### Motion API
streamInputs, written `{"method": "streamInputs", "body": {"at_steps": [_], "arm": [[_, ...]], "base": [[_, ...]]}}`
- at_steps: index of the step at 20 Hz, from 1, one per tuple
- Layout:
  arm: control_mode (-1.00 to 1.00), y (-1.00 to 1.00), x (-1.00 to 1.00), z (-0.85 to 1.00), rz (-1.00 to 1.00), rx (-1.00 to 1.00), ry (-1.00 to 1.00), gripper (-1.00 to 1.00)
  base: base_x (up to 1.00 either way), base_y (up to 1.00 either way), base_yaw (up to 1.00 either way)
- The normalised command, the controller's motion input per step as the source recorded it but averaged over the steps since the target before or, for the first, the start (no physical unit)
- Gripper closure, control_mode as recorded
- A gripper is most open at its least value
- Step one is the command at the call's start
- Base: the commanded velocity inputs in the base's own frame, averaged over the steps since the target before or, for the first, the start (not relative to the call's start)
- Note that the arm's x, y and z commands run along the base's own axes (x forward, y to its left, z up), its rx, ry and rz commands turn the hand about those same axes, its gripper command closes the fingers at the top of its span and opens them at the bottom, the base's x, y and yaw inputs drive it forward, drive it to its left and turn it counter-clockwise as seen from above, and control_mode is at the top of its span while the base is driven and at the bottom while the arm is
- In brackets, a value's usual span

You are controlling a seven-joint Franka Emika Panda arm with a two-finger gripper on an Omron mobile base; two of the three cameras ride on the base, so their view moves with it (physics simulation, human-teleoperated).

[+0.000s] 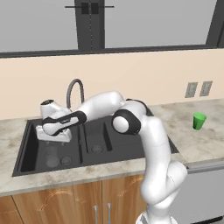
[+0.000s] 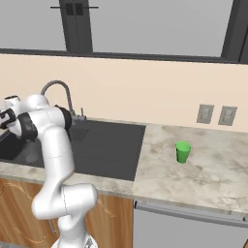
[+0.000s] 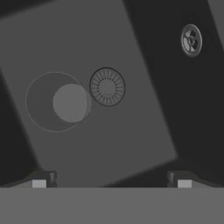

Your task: Move any existing items from the left basin to the right basin for drying. Then move the cup from the counter to the left basin of the sink for washing.

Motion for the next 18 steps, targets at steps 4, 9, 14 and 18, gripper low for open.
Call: {"method": "streamInputs", "body": {"at_steps": [4, 9, 14, 18], "arm": [[-1.00, -0.11, 0.00, -0.22, 0.00, 0.00, 0.00, -1.00], [-1.00, -0.02, 0.00, -0.18, 0.00, 0.00, 0.00, -1.00], [-1.00, 0.00, 0.00, -0.17, 0.00, 0.00, 0.00, -1.00], [-1.00, 0.00, 0.00, -0.17, 0.00, 0.00, 0.00, -1.00]], "base": [[0.00, 0.00, 0.00], [0.00, 0.00, 0.00], [0.00, 0.00, 0.00], [0.00, 0.00, 0.00]]}}
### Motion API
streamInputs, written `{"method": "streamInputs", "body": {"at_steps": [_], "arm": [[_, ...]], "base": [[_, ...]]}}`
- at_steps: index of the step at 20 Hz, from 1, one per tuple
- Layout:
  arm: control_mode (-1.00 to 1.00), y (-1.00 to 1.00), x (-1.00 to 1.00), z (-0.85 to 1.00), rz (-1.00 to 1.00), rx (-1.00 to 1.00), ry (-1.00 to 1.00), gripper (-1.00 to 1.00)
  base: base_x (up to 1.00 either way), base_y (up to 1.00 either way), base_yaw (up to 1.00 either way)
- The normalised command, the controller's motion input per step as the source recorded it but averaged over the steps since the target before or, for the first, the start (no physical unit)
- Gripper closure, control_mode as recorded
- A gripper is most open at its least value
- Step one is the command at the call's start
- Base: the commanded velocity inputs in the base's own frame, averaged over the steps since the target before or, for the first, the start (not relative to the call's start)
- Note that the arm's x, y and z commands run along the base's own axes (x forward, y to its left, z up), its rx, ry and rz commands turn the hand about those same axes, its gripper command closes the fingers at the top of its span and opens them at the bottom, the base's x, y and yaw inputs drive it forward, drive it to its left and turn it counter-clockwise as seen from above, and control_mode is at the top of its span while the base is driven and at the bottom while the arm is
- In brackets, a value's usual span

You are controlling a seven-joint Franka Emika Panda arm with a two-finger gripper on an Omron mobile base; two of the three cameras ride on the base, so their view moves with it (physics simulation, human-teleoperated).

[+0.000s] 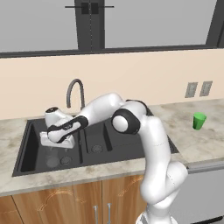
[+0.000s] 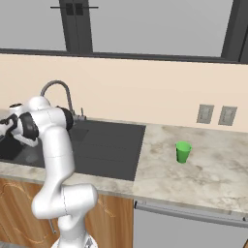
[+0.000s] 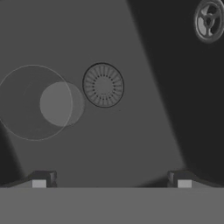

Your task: Move any existing items from the left basin to the right basin for drying. Then move the cup from the counter to the left basin of the sink for washing.

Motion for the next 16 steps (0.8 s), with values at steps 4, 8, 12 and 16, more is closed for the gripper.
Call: {"method": "streamInputs", "body": {"at_steps": [4, 8, 12, 16], "arm": [[-1.00, 0.00, 0.02, -0.10, 0.00, 0.00, 0.00, -1.00], [-1.00, 0.00, 0.02, -0.07, 0.00, 0.00, 0.00, -1.00], [-1.00, 0.00, 0.00, -0.11, 0.00, 0.00, 0.00, -1.00], [-1.00, 0.00, 0.00, -0.15, 0.00, 0.00, 0.00, -1.00]], "base": [[0.00, 0.00, 0.00], [0.00, 0.00, 0.00], [0.00, 0.00, 0.00], [0.00, 0.00, 0.00]]}}
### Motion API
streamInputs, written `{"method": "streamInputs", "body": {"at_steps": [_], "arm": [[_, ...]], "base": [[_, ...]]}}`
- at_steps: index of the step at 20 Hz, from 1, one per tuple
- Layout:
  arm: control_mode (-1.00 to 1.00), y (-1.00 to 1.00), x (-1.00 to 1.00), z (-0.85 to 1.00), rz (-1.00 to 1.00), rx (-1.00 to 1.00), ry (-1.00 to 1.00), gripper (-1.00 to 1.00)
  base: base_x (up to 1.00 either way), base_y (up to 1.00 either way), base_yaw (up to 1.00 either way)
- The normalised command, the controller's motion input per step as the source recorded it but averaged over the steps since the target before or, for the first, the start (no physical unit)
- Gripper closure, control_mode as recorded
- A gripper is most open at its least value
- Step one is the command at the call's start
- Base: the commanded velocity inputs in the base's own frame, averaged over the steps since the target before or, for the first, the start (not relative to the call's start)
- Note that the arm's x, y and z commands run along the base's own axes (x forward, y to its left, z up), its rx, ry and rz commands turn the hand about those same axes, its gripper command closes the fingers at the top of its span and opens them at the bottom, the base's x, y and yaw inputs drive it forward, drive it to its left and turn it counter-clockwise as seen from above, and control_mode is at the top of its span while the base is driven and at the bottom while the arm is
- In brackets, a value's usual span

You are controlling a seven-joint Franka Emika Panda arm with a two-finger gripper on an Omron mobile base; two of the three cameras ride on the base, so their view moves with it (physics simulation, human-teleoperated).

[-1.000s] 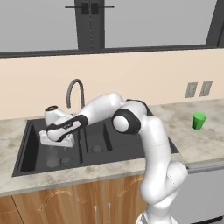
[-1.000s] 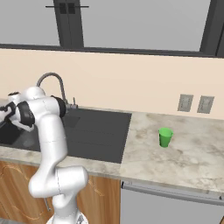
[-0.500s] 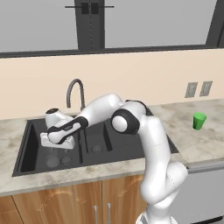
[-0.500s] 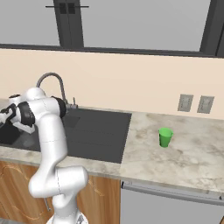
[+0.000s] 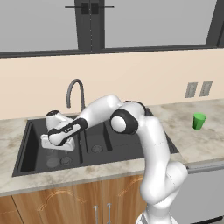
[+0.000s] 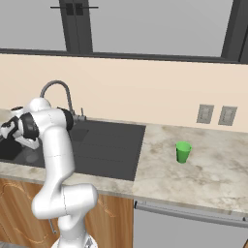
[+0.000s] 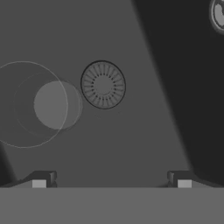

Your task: Move any existing items from the left basin to the right basin for drying. Then move the cup from the counter to the left basin of the sink for washing.

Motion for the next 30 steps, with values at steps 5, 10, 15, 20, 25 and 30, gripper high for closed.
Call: {"method": "streamInputs", "body": {"at_steps": [5, 10, 15, 20, 25, 30], "arm": [[-1.00, 0.00, 0.00, -0.09, 0.00, 0.00, 0.00, -1.00], [-1.00, 0.00, 0.15, -0.05, 0.00, 0.00, 0.00, -1.00], [-1.00, 0.21, 0.36, -0.05, -0.01, 0.00, 0.04, -1.00], [-1.00, 0.20, 0.20, -0.15, -0.01, 0.00, 0.01, -1.00], [-1.00, 0.00, 0.05, -0.14, 0.00, 0.00, 0.00, -1.00], [-1.00, 0.00, 0.00, -0.09, 0.00, 0.00, 0.00, -1.00]], "base": [[0.00, 0.00, 0.00], [0.00, 0.00, 0.00], [0.00, 0.00, 0.00], [0.00, 0.00, 0.00], [0.00, 0.00, 0.00], [0.00, 0.00, 0.00]]}}
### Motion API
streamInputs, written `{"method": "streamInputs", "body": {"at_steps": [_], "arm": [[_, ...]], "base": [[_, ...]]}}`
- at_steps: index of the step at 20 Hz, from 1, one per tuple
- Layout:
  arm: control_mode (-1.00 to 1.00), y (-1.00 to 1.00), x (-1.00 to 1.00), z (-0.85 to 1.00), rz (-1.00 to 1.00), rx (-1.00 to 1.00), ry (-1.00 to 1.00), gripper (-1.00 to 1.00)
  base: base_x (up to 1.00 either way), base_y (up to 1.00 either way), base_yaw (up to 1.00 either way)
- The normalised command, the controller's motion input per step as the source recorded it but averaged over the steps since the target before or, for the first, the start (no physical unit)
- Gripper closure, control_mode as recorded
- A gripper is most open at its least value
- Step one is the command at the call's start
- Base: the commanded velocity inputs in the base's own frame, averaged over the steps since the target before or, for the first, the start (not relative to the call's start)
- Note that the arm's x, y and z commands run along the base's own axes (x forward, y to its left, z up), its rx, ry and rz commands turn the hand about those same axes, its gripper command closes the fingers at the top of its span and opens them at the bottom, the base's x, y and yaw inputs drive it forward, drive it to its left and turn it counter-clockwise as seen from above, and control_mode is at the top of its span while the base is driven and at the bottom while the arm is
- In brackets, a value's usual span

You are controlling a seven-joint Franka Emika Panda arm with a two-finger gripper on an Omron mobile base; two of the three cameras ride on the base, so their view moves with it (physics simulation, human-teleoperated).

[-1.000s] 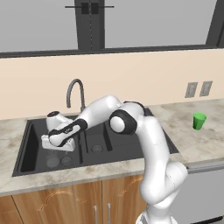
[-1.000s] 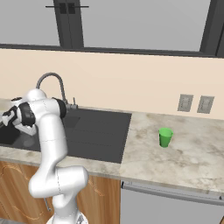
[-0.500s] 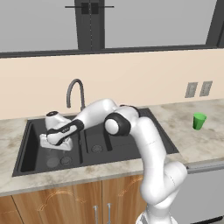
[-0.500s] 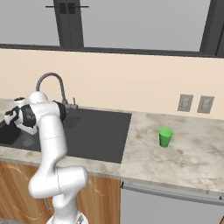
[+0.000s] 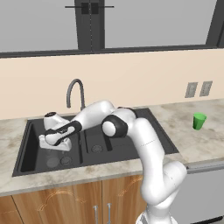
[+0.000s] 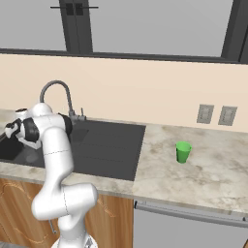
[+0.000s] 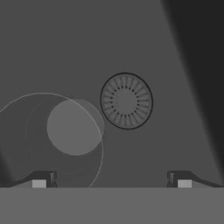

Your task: Move any existing items from the left basin to the right basin for drying. Then move the cup from the counter to the left basin of the sink for washing.

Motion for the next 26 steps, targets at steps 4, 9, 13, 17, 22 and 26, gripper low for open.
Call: {"method": "streamInputs", "body": {"at_steps": [4, 9, 13, 17, 22, 26], "arm": [[-1.00, 0.00, 0.00, -0.04, 0.00, 0.00, 0.00, -1.00], [-1.00, 0.00, 0.00, -0.12, 0.00, 0.00, 0.00, -1.00], [-1.00, 0.00, 0.09, -0.18, 0.00, 0.00, 0.00, -1.00], [-1.00, 0.00, 0.16, -0.18, 0.00, 0.00, 0.00, -1.00], [-1.00, 0.01, 0.13, -0.12, 0.00, 0.00, 0.00, -1.00], [-1.00, 0.04, 0.15, -0.14, 0.00, -0.01, 0.00, -1.00]], "base": [[0.00, 0.00, 0.00], [0.00, 0.00, 0.00], [0.00, 0.00, 0.00], [0.00, 0.00, 0.00], [0.00, 0.00, 0.00], [0.00, 0.00, 0.00]]}}
